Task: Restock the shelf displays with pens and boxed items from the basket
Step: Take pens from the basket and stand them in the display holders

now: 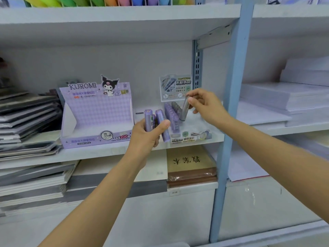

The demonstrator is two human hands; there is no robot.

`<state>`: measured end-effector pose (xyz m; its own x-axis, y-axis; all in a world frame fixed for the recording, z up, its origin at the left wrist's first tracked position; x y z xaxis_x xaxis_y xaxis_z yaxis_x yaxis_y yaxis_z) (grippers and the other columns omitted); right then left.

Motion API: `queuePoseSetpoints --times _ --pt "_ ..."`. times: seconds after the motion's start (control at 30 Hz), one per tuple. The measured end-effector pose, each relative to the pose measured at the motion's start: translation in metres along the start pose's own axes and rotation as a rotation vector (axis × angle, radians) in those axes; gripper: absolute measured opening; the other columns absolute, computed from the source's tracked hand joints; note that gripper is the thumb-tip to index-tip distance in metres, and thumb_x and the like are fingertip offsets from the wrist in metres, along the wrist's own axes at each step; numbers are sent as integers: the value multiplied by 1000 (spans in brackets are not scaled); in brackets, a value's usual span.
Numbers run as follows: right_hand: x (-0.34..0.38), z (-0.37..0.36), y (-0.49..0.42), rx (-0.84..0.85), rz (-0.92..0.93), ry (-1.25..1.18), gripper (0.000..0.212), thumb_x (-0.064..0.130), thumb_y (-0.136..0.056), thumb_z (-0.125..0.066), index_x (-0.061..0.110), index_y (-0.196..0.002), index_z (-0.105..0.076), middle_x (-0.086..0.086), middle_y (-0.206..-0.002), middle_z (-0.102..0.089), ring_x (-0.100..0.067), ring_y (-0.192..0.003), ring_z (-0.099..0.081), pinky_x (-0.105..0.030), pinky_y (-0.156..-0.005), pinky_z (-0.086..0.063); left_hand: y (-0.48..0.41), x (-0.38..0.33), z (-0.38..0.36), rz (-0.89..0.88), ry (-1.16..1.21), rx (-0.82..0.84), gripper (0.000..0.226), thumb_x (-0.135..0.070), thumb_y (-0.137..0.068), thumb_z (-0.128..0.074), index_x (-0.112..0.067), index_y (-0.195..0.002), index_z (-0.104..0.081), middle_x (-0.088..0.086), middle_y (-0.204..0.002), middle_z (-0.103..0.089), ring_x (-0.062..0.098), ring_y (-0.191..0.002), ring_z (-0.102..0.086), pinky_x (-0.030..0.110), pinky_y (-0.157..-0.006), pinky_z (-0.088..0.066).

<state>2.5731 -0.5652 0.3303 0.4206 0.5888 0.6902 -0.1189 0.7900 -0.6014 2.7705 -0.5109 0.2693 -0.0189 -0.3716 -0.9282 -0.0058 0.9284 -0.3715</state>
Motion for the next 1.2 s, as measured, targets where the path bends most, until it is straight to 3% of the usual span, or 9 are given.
queuePoseSetpoints --times 0.2,0.3,0.43,0.53,0.83,0.93,1.03,1.1,1.2 --pt "-12 -13 -7 108 24 166 18 13 -98 -53 9 -114 -61 -4 -97 -66 -13 -84 -64 -22 -65 -54 -14 5 2 18 1 25 36 -32 -80 -74 -4 -101 -67 -10 -53 -57 11 -49 -35 19 -46 -37" --pt "-10 -11 -10 146 44 191 16 14 -98 -54 13 -111 -62 1 -94 -65 -5 -78 -62 -14 -64 -52 -16 6 2 17 5 34 36 -33 -77 -75 -6 -99 -67 -8 -59 -62 12 -50 -35 19 -46 -36" --pt "-11 -14 -12 125 44 186 11 16 -94 -61 11 -104 -63 -1 -88 -65 -15 -75 -66 -17 -67 -54 -19 6 -2 21 10 42 38 -39 -69 -77 -12 -93 -66 10 -66 -61 14 -52 -35 22 -47 -36" --pt "-13 -16 -14 98 46 179 11 17 -92 -65 13 -102 -61 -1 -82 -65 -14 -70 -66 -18 -65 -53 -17 4 -5 2 -17 60 40 -41 -68 -76 -14 -96 -67 29 -95 -65 11 -49 -37 22 -47 -37" --pt "-14 -18 -1 53 113 341 6 19 -89 -68 17 -95 -69 5 -92 -60 -6 -76 -54 -25 -75 -47 -14 -1 -7 -8 -30 51 35 -40 -63 -78 -17 -83 -59 30 -99 -66 7 -45 -38 22 -46 -35" --pt "3 -6 3 -11 128 143 10 21 -92 -64 17 -98 -70 12 -90 -61 -2 -75 -54 -15 -71 -42 -12 -2 -9 -1 -35 58 33 -35 -68 -79 -14 -85 -60 27 -91 -66 9 -45 -37 22 -45 -34" --pt "22 -11 13 171 95 -131 14 26 -94 -62 21 -104 -70 16 -85 -67 4 -71 -56 -12 -63 -44 -13 -4 -14 -8 -42 73 20 -24 -77 -79 -15 -85 -62 16 -79 -64 11 -46 -36 22 -45 -34" --pt "29 -20 21 300 73 -165 16 25 -92 -65 20 -106 -71 17 -82 -68 4 -71 -58 -10 -61 -44 -12 -7 -19 -22 -37 94 16 -23 -78 -78 -17 -83 -64 12 -75 -63 11 -46 -36 22 -44 -33" --pt "32 -21 25 324 63 -193 14 14 -90 -67 14 -104 -70 9 -83 -70 2 -73 -62 -10 -62 -45 -9 -12 -25 -41 -20 111 18 -28 -77 -76 -16 -85 -65 10 -69 -61 12 -45 -34 21 -42 -32"
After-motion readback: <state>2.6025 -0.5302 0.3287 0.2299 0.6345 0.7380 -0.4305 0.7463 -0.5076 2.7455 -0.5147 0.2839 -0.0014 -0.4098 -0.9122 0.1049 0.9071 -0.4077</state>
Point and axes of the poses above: each hand's wrist, its own y-axis away from the middle knuckle, its own z-axis out of the back of the hand, x = y × z, the point moved 6 cm from there along -y, towards the middle knuckle
